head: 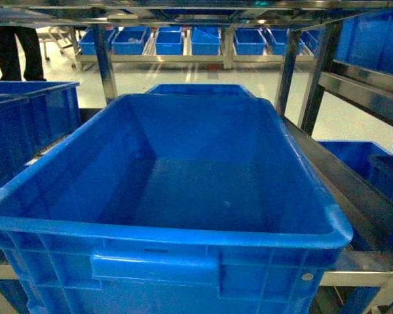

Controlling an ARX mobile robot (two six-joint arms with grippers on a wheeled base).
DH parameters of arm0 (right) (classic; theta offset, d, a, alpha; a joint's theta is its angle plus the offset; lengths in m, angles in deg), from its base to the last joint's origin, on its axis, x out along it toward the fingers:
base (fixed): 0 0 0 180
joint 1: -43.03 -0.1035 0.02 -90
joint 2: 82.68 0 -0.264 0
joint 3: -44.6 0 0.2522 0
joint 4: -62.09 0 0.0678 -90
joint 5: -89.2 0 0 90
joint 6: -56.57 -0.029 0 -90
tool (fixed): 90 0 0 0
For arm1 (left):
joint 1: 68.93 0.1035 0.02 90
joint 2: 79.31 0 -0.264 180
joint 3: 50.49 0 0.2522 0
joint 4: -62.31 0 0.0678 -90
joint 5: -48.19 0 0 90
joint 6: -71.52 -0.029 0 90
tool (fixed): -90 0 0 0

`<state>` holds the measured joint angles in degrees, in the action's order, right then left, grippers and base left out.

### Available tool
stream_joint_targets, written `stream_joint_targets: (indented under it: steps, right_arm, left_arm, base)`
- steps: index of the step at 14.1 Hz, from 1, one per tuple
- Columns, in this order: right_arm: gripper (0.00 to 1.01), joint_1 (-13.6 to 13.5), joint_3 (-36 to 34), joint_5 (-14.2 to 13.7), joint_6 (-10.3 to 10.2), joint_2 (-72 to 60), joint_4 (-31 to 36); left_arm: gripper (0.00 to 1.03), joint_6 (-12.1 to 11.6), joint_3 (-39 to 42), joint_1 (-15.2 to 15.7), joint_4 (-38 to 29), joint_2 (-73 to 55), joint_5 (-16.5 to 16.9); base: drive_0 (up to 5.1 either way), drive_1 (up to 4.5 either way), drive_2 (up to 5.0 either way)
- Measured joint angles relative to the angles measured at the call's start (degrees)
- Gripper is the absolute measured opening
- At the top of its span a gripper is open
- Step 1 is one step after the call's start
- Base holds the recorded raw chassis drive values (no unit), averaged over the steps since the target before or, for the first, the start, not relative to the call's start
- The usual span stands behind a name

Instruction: Pick red block from blue box to shelf

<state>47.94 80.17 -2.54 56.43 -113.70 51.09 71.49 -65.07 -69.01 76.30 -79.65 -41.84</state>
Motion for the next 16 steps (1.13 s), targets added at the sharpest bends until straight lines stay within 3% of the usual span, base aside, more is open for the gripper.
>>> stream_joint_targets:
  steps: [4,6,8,13,16]
  right_arm:
    - [0.28,-0.85,0.0,-0.22,-0.55,-1.62,-1.53]
    - [0.28,-5.27,0.48,-0.85,-3.17,-4.87,0.04]
    - [0.28,-11.17,1.79,-0.92,-7.26,-11.41,3.58]
    - [0.28,-19.52,5.25,7.63,-20.98,-27.26,9.16]
    - [0.28,-23.37,9.05,8.46,-22.69,-34.36,13.94]
  left_arm:
    - [0.98,0.0,0.0,0.0,0.0,0.0,-0.02]
    - [0.98,0.0,0.0,0.0,0.0,0.0,-0.02]
    - [0.98,0.0,0.0,0.0,0.0,0.02,-0.02]
    - [0.98,0.0,0.0,0.0,0.0,0.0,0.0]
    - [0.98,0.0,0.0,0.0,0.0,0.0,-0.02]
  base:
    - [0.0,0.0,0.0]
    - [0.0,0.0,0.0]
    - [0.0,0.0,0.0]
    - [0.0,0.0,0.0]
    - [0.0,0.0,0.0]
